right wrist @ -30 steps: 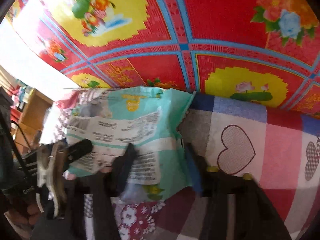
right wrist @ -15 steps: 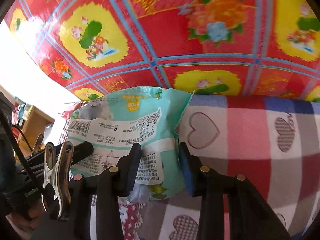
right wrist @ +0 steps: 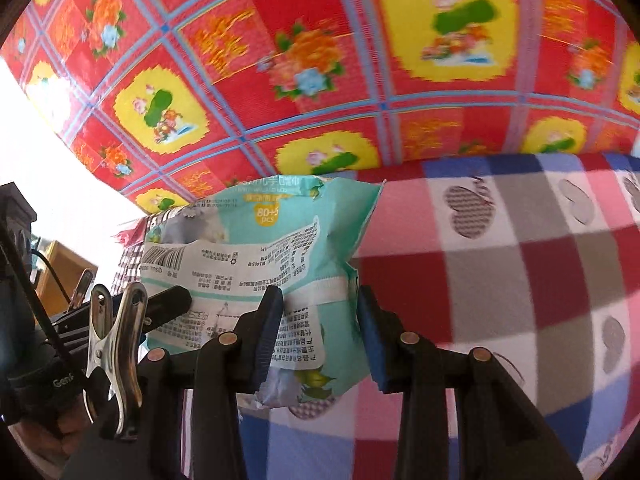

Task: Collect trash
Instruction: 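Close both tools on the teal wipes packet edges and lift it, then carry the teal wipes packet in both tools over the red bucket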

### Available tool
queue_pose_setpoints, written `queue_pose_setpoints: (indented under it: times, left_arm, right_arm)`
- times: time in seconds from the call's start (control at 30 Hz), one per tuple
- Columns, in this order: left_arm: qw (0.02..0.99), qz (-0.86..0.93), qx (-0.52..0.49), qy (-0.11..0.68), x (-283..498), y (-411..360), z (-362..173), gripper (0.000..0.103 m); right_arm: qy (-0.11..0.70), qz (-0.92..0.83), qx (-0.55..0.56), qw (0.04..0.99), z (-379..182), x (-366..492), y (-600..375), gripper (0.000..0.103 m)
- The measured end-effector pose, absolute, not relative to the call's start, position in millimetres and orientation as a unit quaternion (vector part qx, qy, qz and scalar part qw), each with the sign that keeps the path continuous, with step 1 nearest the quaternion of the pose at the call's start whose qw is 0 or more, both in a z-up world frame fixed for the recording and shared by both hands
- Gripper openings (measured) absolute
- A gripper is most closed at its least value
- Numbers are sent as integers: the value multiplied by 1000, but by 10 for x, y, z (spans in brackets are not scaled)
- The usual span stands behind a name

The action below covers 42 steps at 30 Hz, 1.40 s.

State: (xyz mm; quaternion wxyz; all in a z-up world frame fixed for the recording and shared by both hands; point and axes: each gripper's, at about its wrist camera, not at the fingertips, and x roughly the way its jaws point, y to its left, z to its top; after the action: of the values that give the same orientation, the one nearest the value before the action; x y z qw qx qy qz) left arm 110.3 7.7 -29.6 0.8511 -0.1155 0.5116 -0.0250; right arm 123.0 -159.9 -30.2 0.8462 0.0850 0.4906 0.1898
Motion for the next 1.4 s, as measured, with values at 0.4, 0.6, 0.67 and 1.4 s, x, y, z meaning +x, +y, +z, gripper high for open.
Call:
queue_pose_setpoints:
  times: [0.4,0.6,0.67,1.4]
  left_arm:
    - [857,-59,-84,505,836,-698,-128,48]
    - [857,-76,-69,505,637,-1130,-59,48]
    - [856,-84,-65,505,579,-1276,-42,48]
    - [857,-168,-16,487,67,-3240,214,48]
  right_arm:
    - [474,156,122,858,-198,767,-2428,39]
    - [465,140,138,863,-105,513,-2835,39]
    - [461,133,143,866,-84,413,-2980,39]
    - [412,50,192,889,82,-604,-4877,39]
